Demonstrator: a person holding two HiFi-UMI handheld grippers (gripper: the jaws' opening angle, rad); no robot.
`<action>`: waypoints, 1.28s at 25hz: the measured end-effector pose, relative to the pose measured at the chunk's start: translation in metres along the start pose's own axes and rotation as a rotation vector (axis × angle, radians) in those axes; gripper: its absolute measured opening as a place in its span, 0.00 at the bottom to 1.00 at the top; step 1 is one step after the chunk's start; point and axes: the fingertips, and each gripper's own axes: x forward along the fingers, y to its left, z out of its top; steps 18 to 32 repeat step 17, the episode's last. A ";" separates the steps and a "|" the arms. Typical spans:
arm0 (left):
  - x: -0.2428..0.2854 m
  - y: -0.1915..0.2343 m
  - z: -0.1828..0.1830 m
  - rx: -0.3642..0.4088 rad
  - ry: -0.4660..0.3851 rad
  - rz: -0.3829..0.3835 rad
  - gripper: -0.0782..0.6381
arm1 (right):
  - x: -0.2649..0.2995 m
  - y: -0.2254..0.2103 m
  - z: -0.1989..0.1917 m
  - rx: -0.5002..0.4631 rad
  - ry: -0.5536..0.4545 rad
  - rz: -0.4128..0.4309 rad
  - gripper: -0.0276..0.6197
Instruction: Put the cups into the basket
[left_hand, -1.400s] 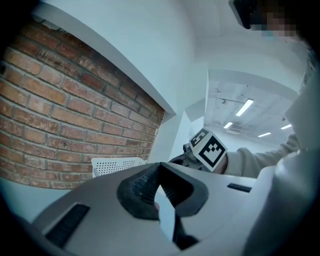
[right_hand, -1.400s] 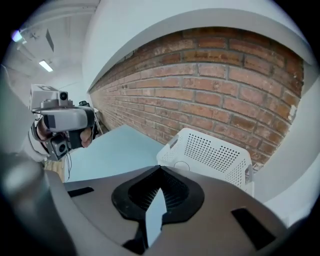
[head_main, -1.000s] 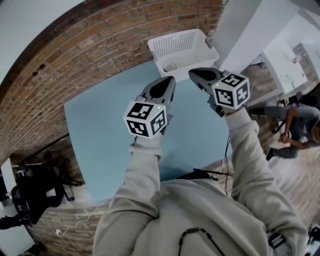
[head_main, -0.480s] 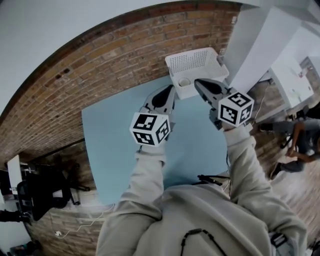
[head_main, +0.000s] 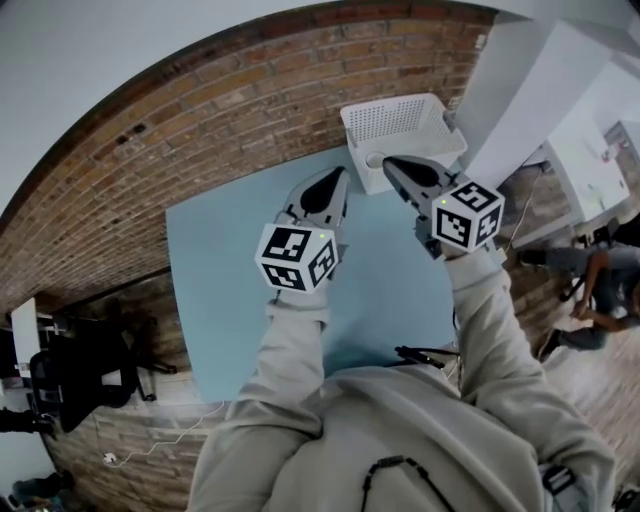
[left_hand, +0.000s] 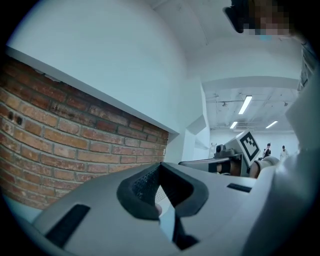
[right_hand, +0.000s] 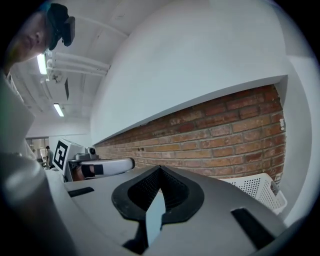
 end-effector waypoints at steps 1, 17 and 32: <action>-0.003 0.001 0.000 0.001 0.000 0.001 0.10 | 0.003 0.002 -0.001 0.004 0.001 0.005 0.05; -0.020 -0.001 0.009 0.028 -0.018 0.001 0.10 | 0.004 0.020 0.007 0.016 -0.014 0.032 0.05; -0.020 -0.001 0.009 0.028 -0.018 0.001 0.10 | 0.004 0.020 0.007 0.016 -0.014 0.032 0.05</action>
